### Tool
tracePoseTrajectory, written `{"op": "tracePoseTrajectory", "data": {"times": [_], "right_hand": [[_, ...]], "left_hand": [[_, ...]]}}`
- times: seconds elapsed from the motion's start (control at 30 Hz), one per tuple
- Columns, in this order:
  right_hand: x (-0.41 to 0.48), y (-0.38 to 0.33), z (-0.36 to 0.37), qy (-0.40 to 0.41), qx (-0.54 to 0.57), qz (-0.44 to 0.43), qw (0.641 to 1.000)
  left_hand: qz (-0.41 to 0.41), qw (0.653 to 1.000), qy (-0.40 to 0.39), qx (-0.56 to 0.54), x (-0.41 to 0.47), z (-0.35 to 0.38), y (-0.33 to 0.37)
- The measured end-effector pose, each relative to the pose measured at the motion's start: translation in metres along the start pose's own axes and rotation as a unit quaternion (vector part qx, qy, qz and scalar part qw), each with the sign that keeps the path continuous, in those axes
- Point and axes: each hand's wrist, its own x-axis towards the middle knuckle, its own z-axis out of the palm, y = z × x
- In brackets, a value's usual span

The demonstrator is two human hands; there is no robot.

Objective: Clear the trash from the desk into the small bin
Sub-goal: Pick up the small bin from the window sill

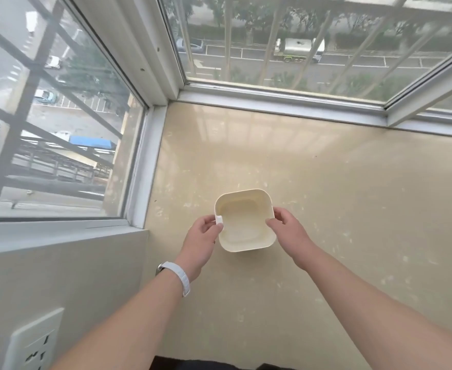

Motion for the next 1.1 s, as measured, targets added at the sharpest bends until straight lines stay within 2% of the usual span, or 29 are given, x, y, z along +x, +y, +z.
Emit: {"op": "tracePoseTrajectory", "data": {"times": [0.3, 0.57, 0.93, 1.1], "right_hand": [[-0.005, 0.006, 0.003, 0.002, 0.053, -0.019, 0.998], [-0.04, -0.002, -0.011, 0.017, 0.094, -0.055, 0.994], [-0.141, -0.009, -0.032, 0.036, 0.145, -0.156, 0.976], [-0.197, -0.004, -0.045, 0.055, 0.137, -0.206, 0.967]], "left_hand": [[0.009, 1.0, 0.0, 0.001, -0.006, 0.001, 0.002], [0.063, 0.998, -0.014, 0.017, -0.035, 0.007, 0.02], [0.176, 0.984, 0.003, -0.009, -0.132, 0.012, 0.049], [0.223, 0.974, -0.013, -0.03, -0.182, 0.017, 0.055]]}}
